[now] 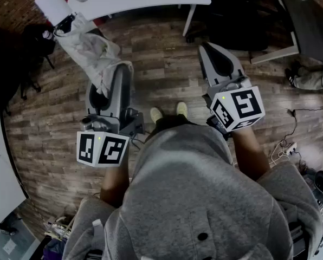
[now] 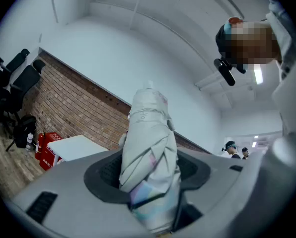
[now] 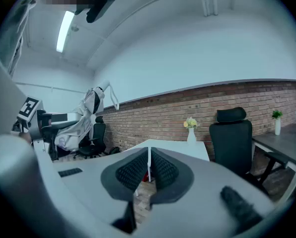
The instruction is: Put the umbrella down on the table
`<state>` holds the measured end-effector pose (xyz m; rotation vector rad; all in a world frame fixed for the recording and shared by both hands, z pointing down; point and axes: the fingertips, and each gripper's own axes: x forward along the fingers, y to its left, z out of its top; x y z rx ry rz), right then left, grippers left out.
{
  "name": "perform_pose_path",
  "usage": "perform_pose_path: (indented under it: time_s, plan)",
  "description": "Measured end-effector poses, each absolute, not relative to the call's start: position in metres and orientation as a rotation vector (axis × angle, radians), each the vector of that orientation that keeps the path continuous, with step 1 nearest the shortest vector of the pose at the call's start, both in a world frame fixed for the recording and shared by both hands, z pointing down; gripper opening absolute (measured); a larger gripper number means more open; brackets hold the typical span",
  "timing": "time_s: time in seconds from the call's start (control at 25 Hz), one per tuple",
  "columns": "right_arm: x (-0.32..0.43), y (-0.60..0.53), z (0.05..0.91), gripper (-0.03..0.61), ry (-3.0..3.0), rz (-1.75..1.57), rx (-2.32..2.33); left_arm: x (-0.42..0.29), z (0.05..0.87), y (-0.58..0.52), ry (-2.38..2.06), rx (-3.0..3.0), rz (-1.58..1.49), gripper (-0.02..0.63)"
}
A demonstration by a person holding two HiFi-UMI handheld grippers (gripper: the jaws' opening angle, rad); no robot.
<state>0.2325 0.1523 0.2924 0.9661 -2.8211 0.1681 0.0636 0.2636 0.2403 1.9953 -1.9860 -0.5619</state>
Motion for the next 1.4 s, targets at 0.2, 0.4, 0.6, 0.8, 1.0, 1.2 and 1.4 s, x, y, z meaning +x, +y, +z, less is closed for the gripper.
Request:
perform_pose_path:
  time_s: [0.2, 0.4, 0.6, 0.8, 1.0, 1.2, 1.4]
  plan:
    - [0.223, 0.155, 0.294, 0.032, -2.812, 0.158, 0.945, 0.057, 0.244, 0.265, -1.998, 1.998, -0.553, 0.258]
    - [0.225, 0.151, 0.293, 0.032, -2.841, 0.214, 0.962, 0.058, 0.244, 0.264, -1.998, 2.013, -0.55, 0.258]
    - [0.222, 0.148, 0.3, 0.032, -2.829, 0.205, 0.96, 0.057, 0.249, 0.26, -2.004, 2.022, -0.552, 0.258]
    - [0.185, 0.185, 0.287, 0.032, -2.842, 0.156, 0.935, 0.025, 0.24, 0.295, -1.993, 2.032, -0.57, 0.258]
    - [0.147, 0.199, 0.281, 0.032, -2.815, 0.134, 0.954, -0.015, 0.238, 0.311, -1.975, 2.026, -0.595, 0.258]
    - [0.138, 0.186, 0.282, 0.032, -2.804, 0.125, 0.956, -0.023, 0.241, 0.298, -1.968, 2.033, -0.591, 0.258]
    - [0.137, 0.187, 0.287, 0.032, -2.804, 0.117, 0.969, -0.024, 0.243, 0.297, -1.956, 2.041, -0.599, 0.258]
